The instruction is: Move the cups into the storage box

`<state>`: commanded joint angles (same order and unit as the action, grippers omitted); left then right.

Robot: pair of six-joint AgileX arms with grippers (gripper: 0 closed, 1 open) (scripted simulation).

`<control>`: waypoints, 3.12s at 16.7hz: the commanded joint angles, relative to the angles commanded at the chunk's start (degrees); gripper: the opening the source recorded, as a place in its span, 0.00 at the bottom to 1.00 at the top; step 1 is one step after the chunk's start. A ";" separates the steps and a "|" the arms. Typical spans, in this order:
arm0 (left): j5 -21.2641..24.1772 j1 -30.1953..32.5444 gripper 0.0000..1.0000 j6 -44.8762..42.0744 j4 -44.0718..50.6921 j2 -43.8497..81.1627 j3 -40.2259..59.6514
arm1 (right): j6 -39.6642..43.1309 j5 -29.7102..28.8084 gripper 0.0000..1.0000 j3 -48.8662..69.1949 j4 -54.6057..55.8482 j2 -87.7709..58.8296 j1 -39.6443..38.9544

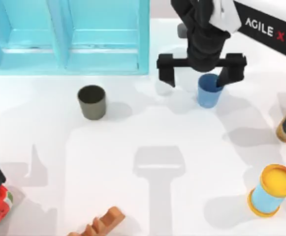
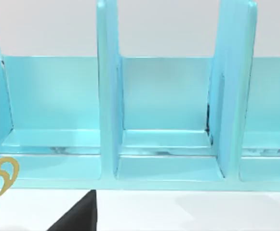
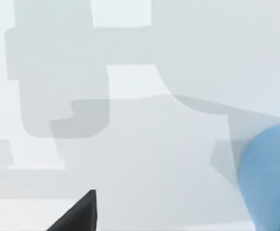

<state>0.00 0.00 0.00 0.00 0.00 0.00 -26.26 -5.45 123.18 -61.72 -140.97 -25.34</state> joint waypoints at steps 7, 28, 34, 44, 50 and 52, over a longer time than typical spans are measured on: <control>0.00 0.00 1.00 0.00 0.00 0.00 0.00 | 0.12 0.01 0.92 -2.31 3.04 -0.93 0.14; 0.00 0.00 1.00 0.00 0.00 0.00 0.00 | 0.16 -0.04 0.00 -2.41 3.04 -0.79 -0.03; 0.00 0.00 1.00 0.00 0.00 0.00 0.00 | 6.31 1.17 0.00 -1.28 -3.58 5.20 5.24; 0.00 0.00 1.00 0.00 0.00 0.00 0.00 | 11.83 1.96 0.00 -0.74 -9.91 11.38 11.60; 0.00 0.00 1.00 0.00 0.00 0.00 0.00 | 21.87 0.46 0.00 -11.17 -11.13 23.58 23.26; 0.00 0.00 1.00 0.00 0.00 0.00 0.00 | 27.00 0.02 0.00 -17.42 -12.16 29.41 28.80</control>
<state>0.00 0.00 0.00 0.00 0.00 0.00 0.74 -5.43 105.76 -73.88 -111.56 3.45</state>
